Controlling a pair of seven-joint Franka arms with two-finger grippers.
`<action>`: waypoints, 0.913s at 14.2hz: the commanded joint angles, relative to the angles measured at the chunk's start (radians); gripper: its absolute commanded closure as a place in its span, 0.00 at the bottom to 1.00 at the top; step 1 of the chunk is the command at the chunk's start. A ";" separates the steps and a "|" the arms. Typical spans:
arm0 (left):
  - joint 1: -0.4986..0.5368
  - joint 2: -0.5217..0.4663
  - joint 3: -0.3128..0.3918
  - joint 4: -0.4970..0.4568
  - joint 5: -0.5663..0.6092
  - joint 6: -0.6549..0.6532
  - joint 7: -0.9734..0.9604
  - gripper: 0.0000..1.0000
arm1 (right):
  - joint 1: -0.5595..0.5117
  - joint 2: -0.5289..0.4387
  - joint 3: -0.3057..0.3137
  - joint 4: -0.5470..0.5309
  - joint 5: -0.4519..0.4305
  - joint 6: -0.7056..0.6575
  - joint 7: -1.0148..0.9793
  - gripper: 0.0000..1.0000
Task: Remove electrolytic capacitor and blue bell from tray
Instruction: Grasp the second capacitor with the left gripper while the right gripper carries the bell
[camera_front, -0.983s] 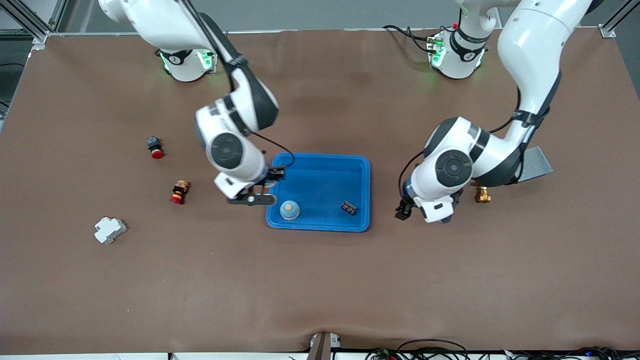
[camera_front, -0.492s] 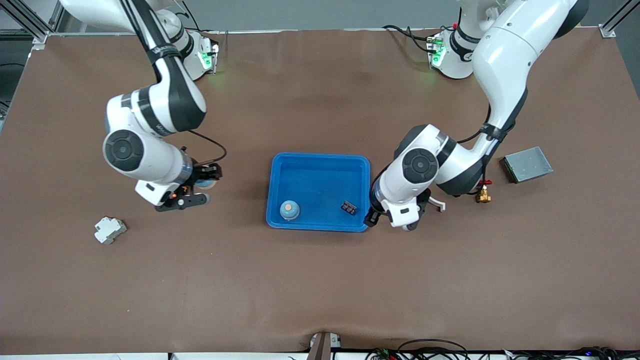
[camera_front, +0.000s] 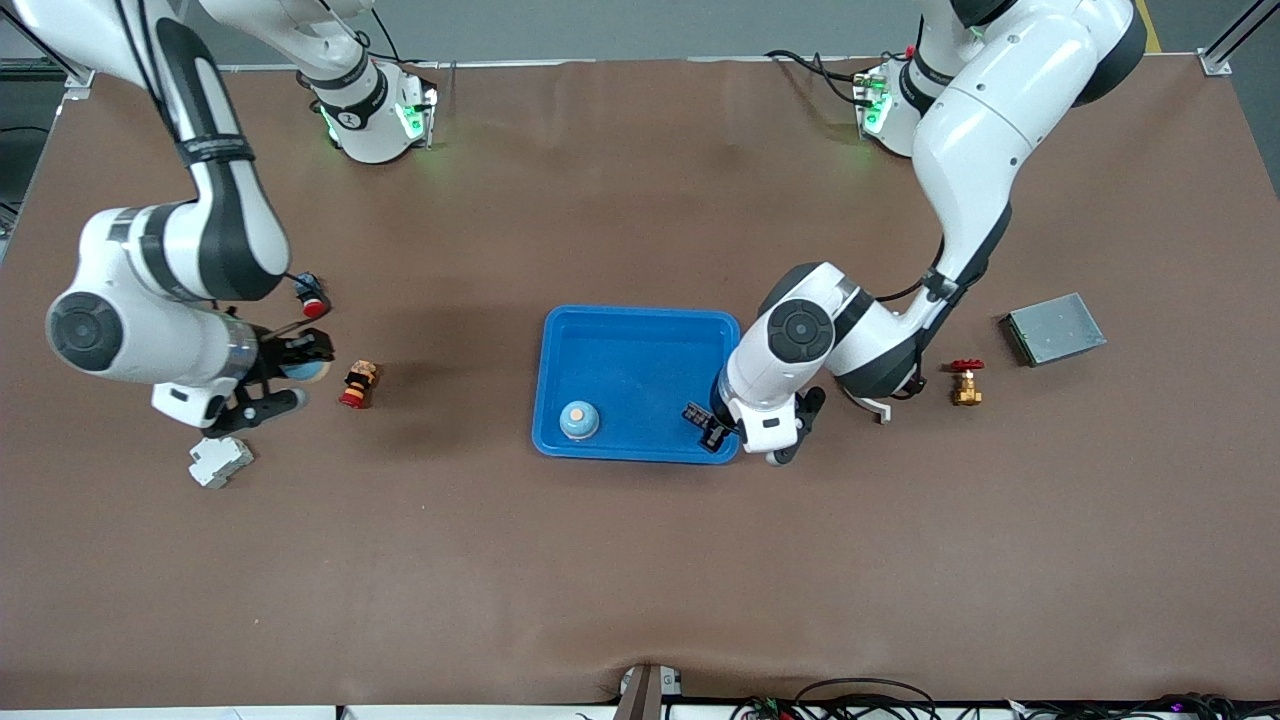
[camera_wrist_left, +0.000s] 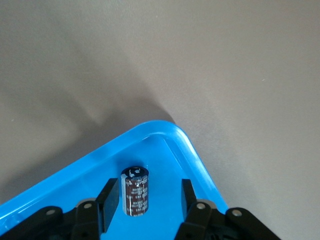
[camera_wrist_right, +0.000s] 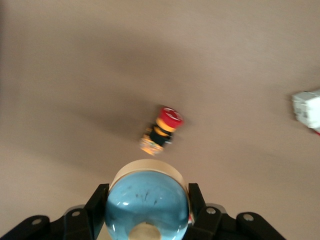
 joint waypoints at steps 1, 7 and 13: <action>-0.097 0.017 0.079 0.032 0.018 0.004 -0.022 0.44 | -0.057 -0.040 0.020 -0.086 -0.045 0.076 -0.068 0.88; -0.129 0.049 0.094 0.029 0.021 0.002 -0.045 0.43 | -0.146 0.012 0.020 -0.190 -0.071 0.341 -0.206 0.89; -0.174 0.065 0.134 0.028 0.024 -0.002 -0.044 0.61 | -0.148 0.114 0.020 -0.190 -0.071 0.440 -0.204 0.89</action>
